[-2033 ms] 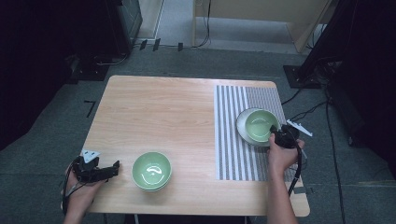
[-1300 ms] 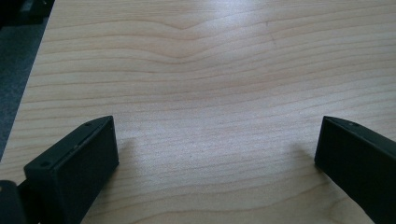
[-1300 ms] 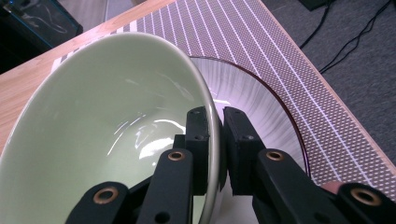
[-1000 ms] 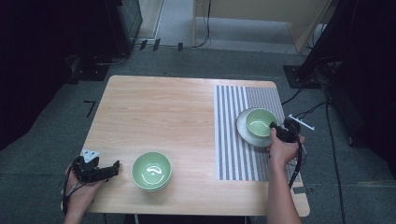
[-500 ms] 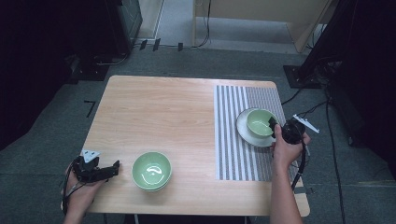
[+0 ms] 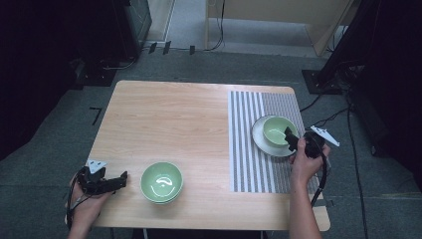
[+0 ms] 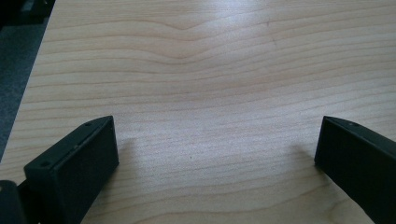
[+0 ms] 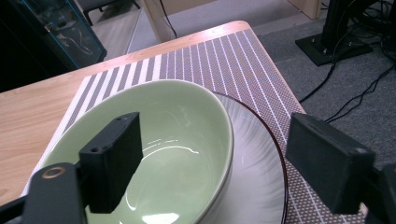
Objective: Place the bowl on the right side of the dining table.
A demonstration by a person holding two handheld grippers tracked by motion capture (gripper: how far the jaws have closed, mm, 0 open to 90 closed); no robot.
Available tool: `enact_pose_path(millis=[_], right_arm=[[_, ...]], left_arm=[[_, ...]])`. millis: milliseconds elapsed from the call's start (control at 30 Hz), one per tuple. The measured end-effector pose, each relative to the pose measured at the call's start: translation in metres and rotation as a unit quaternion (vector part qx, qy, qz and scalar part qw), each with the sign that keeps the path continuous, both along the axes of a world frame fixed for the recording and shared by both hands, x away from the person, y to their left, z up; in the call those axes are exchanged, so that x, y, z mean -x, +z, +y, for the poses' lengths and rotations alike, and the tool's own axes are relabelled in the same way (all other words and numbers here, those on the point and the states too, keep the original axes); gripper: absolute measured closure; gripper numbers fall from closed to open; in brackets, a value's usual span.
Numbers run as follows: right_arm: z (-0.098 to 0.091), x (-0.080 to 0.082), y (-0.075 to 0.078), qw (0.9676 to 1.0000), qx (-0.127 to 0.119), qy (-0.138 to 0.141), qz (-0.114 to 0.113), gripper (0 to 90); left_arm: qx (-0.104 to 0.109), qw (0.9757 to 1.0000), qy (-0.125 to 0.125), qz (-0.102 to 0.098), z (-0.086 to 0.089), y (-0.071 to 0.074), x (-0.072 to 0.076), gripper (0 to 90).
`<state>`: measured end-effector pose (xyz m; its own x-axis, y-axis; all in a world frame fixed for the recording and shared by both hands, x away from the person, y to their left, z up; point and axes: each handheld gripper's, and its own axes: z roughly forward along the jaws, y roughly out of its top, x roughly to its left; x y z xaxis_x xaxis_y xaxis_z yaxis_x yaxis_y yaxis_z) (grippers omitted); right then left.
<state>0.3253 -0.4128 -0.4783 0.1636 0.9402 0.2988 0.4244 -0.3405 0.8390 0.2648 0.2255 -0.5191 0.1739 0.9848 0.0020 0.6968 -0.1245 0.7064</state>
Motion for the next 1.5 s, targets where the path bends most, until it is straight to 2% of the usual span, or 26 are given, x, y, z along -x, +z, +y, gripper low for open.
enact_pose_path(millis=[100, 367, 933, 1200, 1500], right_arm=[[0.001, 0.002, 0.000, 1.0000, -0.002, -0.003, 0.000, 16.4], [0.007, 0.008, 0.000, 0.9996, 0.016, 0.024, -0.001, 16.3], [0.009, 0.024, 0.004, 0.9990, 0.032, 0.030, -0.008, 16.4], [0.010, 0.030, 0.003, 0.9984, 0.044, 0.036, -0.004, 16.4], [0.012, 0.037, 0.000, 0.9981, 0.046, 0.040, 0.000, 16.5]], left_arm=[[0.000, 1.0000, 0.000, 0.000, 0.000, 0.000, 0.000, 0.0], [0.000, 1.0000, 0.000, 0.000, 0.000, 0.000, 0.000, 0.0], [0.000, 1.0000, 0.000, 0.000, 0.000, 0.000, 0.000, 0.0], [0.000, 1.0000, 0.000, 0.000, 0.000, 0.000, 0.000, 0.0], [0.000, 1.0000, 0.000, 0.000, 0.000, 0.000, 0.000, 0.0]])
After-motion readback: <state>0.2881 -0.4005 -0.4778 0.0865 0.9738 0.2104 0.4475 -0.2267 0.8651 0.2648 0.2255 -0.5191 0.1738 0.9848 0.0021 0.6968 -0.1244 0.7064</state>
